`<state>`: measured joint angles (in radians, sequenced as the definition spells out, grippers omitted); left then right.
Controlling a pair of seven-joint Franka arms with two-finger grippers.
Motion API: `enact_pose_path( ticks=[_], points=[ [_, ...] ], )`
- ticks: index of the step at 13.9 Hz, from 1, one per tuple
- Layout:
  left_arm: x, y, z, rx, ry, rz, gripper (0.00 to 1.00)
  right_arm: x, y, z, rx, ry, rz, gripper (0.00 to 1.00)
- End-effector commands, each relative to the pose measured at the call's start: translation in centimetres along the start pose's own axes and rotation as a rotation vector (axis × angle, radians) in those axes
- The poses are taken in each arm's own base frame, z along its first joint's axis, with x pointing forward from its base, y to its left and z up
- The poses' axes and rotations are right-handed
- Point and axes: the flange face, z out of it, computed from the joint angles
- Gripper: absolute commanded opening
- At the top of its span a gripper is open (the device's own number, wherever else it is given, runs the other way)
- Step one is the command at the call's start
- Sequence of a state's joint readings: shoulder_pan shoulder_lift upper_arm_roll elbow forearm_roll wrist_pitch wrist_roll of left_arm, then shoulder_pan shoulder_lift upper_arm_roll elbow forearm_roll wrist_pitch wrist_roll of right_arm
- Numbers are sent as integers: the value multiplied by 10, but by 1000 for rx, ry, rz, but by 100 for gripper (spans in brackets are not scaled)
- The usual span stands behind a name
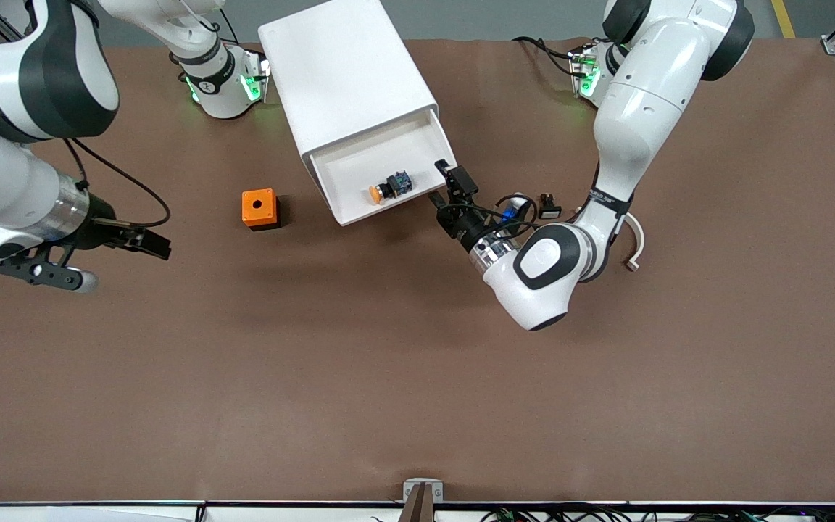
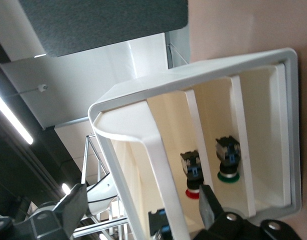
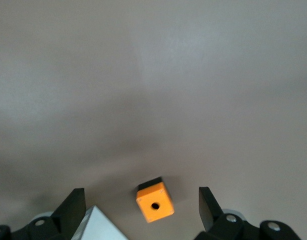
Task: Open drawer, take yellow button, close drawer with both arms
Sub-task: 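Pull the drawer open with the left gripper while the right gripper approaches, then reach the right gripper into the drawer to the yellow button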
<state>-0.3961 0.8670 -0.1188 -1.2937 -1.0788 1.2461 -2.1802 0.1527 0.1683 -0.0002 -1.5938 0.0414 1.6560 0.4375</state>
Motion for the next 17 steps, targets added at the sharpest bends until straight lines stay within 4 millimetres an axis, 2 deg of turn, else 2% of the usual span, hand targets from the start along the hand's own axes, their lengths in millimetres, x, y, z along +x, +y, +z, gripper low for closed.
enact_pose_path(
  ticks=[1,6,8,10,14,17],
  points=[
    [-2,-8,-25,-25,-32,155,99,-31,-42,0,-15,-31,125,100],
    [12,-3,-70,-181,3,553,99,-93,-127,15,-44,-50,338,100],
    [16,0,-84,-262,35,680,99,-117,-160,19,16,-119,458,100],
    [11,-11,-99,-343,105,838,99,-137,-189,30,47,-137,553,100],
    [2,-27,-115,-508,275,1001,99,-187,-246,71,60,-113,677,100],
    [-2,-42,-128,-601,390,1070,99,-215,-272,101,72,-101,718,100]
  ],
)
